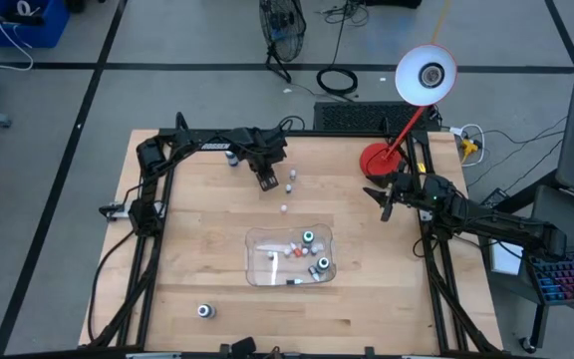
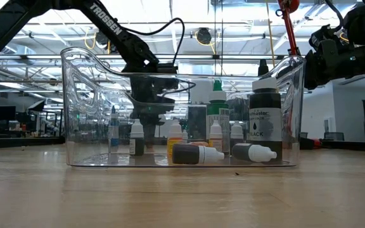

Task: Pick & Place food coloring
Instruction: Put the small red food coloring bottle into the transparent bin

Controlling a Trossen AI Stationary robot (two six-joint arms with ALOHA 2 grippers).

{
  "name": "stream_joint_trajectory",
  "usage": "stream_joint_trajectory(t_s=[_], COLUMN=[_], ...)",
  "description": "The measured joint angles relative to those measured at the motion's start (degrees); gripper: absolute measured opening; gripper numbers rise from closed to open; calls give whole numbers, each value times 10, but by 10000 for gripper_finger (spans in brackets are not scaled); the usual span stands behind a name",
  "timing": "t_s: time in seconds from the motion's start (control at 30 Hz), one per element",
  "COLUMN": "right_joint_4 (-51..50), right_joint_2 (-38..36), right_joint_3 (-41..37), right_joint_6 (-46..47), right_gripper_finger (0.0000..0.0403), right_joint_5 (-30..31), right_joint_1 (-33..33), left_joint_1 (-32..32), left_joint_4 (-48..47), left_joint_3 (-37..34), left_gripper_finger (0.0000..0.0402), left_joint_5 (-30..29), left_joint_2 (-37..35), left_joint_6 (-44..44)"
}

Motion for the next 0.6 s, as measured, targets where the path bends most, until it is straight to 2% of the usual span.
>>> stream_joint_trajectory(t_s=[0.13,0.27,0.4,0.6], right_joint_4=[0,0,0,0], right_joint_2=[0,0,0,0], right_joint_3=[0,0,0,0], right_joint_6=[0,0,0,0], right_gripper_finger=[171,171,171,171], right_joint_5=[0,0,0,0], right_joint_1=[0,0,0,0], left_joint_1=[0,0,-10,-67], left_joint_4=[0,-4,-46,-82], left_joint_3=[0,0,17,36], left_gripper_finger=[69,67,67,67], left_joint_5=[0,-1,-9,-11], left_joint_2=[0,0,-7,-71], left_joint_6=[0,0,7,18])
